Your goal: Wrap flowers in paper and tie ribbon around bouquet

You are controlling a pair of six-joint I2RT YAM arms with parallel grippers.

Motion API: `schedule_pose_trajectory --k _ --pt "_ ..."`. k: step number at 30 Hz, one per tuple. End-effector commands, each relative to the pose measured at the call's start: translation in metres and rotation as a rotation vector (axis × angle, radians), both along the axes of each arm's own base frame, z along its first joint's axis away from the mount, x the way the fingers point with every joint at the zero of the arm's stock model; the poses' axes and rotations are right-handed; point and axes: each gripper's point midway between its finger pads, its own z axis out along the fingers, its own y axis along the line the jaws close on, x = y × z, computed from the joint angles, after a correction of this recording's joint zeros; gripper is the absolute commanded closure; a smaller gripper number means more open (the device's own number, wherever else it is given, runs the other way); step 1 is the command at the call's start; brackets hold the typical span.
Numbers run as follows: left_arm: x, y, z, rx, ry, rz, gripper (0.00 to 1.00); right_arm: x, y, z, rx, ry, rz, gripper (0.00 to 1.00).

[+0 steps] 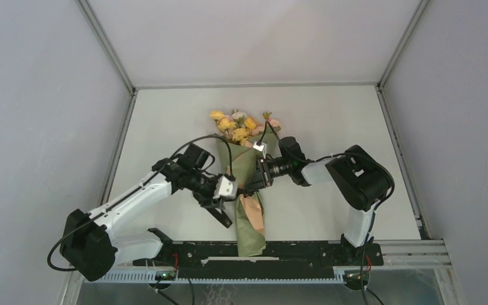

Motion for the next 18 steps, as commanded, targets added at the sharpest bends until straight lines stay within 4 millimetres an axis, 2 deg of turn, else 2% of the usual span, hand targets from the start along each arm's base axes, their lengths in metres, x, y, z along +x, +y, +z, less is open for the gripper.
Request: schedule_pose_trajectory --k 1,3,7,10,12,14,18 --pt "-0.058 0.024 -0.022 0.092 -0.039 -0.427 0.39 0.001 0.005 0.009 0.032 -0.053 0.018 0.67" --pt "-0.06 0.022 -0.033 0.105 -0.059 -0.471 0.33 -0.001 0.006 0.008 0.027 -0.058 0.02 0.67" --pt "-0.049 0.011 -0.04 0.15 -0.064 -0.447 0.28 -0.001 0.005 0.008 0.021 -0.069 0.021 0.66" --pt "-0.034 0.002 -0.045 0.175 -0.087 -0.353 0.28 -0.001 0.005 0.01 0.029 -0.076 0.023 0.66" --pt "-0.025 -0.002 -0.053 0.218 -0.122 -0.321 0.34 0.0 0.004 0.011 0.033 -0.076 0.024 0.66" --pt "-0.021 0.003 -0.065 0.282 -0.16 -0.324 0.39 0.001 0.003 0.011 0.034 -0.075 0.022 0.66" --pt "-0.034 0.03 -0.083 0.394 -0.143 -0.454 0.43 0.002 -0.001 0.009 0.025 -0.072 0.019 0.66"
